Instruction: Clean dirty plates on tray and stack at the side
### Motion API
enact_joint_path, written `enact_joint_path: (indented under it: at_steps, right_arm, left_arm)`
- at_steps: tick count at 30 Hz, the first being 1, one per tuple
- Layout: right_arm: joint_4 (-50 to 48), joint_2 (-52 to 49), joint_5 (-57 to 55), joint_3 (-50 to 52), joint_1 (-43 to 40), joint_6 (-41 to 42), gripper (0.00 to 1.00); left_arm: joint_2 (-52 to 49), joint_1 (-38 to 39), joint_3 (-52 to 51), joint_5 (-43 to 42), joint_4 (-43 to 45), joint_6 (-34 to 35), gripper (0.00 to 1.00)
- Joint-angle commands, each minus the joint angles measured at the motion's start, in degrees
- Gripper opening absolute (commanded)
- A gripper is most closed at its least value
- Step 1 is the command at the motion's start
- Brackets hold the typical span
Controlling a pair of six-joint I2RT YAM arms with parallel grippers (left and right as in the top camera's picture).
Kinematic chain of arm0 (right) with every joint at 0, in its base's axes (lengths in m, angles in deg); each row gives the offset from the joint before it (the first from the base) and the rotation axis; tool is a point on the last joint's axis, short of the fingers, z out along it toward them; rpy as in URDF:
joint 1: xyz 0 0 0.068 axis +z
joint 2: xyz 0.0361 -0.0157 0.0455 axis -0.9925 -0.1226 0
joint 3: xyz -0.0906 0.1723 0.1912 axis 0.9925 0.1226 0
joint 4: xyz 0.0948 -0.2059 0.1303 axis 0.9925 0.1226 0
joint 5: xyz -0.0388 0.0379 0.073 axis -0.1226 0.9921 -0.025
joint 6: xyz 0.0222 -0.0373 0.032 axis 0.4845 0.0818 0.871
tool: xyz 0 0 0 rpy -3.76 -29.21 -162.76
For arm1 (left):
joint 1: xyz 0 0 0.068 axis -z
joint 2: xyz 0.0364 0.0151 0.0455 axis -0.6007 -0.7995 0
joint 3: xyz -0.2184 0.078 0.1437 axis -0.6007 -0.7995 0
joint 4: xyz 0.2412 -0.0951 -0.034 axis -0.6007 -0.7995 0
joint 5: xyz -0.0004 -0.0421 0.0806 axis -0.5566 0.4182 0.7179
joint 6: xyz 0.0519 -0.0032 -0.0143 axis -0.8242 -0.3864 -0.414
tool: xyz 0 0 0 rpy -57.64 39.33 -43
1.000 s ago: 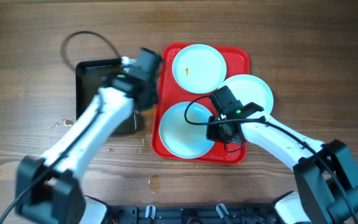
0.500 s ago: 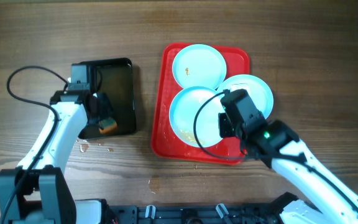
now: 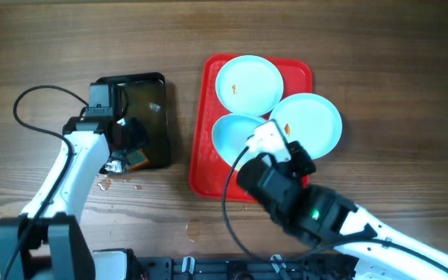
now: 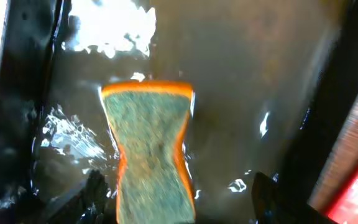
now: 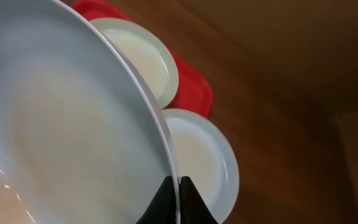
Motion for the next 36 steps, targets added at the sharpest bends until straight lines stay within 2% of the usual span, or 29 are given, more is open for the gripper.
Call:
enact_joint_path:
  at_steps: [1, 2, 4, 13, 36]
  right_arm:
    - [-0.52, 0.72, -12.81, -1.25, 4.59, -3.13, 0.04]
    - [-0.87, 0.72, -14.45, -1.25, 5.44, -4.11, 0.04]
    - [-2.64, 0.72, -19.02, -1.25, 6.73, -6.86, 0.04]
    - [-9.60, 0.61, -22.29, -1.25, 6.82, -13.62, 0.04]
    - [-10.82, -0.79, -22.25, -1.22, 6.82, -11.91, 0.04]
  left_arm:
    - [5.81, -0.46, 0.42, -3.85, -1.60, -0.31, 0.79]
    - [6.97, -0.46, 0.42, -3.82, -2.05, -0.31, 0.82]
    - [9.57, -0.46, 0.42, -3.80, -2.84, -0.31, 1.00]
    - [10.99, -0.46, 0.39, -3.80, -2.89, -0.31, 1.00]
    - [10.99, -0.46, 0.39, -3.80, -2.86, -0.31, 1.00]
